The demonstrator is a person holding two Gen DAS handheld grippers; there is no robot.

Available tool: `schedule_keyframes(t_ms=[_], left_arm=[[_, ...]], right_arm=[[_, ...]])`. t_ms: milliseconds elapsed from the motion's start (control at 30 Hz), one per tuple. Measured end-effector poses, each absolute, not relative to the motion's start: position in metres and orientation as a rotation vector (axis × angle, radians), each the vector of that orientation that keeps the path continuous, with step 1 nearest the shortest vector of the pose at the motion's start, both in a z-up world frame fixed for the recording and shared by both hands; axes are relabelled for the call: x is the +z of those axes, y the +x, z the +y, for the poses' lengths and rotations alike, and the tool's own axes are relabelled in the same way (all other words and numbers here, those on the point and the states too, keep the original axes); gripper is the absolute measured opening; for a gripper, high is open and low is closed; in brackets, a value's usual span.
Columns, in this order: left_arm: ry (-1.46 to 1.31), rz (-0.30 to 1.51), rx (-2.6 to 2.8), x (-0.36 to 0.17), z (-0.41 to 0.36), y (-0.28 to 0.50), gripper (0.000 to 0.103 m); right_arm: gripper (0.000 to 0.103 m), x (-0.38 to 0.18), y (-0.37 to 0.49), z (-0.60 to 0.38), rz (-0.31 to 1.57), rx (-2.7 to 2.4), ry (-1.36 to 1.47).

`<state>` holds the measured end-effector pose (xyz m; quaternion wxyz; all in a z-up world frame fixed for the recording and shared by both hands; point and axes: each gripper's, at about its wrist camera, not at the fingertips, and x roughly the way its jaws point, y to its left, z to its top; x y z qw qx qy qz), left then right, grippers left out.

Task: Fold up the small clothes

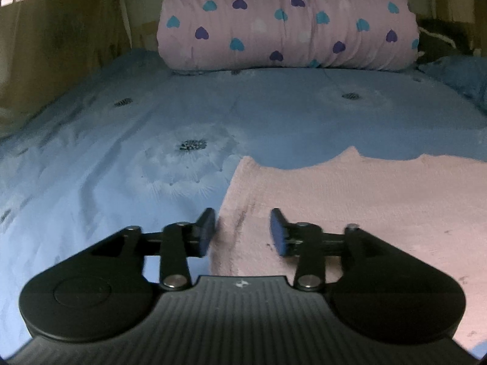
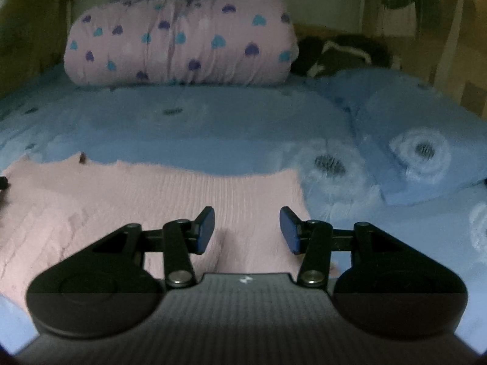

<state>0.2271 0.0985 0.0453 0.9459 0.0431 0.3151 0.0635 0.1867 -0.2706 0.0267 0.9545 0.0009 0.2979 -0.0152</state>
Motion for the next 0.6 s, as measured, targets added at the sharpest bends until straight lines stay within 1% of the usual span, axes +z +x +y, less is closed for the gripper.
schedule_keyframes(t_ms=[133, 233, 267, 333, 400, 533, 600], left_arm=[[0.071, 0.675, 0.062, 0.056, 0.091, 0.213, 0.071], [0.097, 0.681, 0.031, 0.063, 0.082, 0.197, 0.078], [0.104, 0.677, 0.023, 0.066, 0.079, 0.191, 0.08], [0.123, 0.674, 0.009, 0.071, 0.074, 0.179, 0.084], [0.144, 0.673, 0.004, 0.076, 0.07, 0.169, 0.086], [0.175, 0.688, -0.017, 0.08, 0.066, 0.151, 0.091], [0.192, 0.691, -0.035, 0.079, 0.064, 0.144, 0.092]], right_arm=[[0.049, 0.011, 0.194, -0.275, 0.663, -0.042, 0.039], [0.05, 0.015, 0.189, -0.273, 0.65, -0.048, 0.043], [0.05, 0.019, 0.185, -0.273, 0.64, -0.049, 0.05], [0.06, 0.027, 0.175, -0.274, 0.621, -0.054, 0.08], [0.064, 0.035, 0.162, -0.276, 0.609, -0.071, 0.131], [0.065, 0.046, 0.134, -0.278, 0.606, -0.071, 0.218], [0.065, 0.05, 0.118, -0.278, 0.607, -0.068, 0.253]])
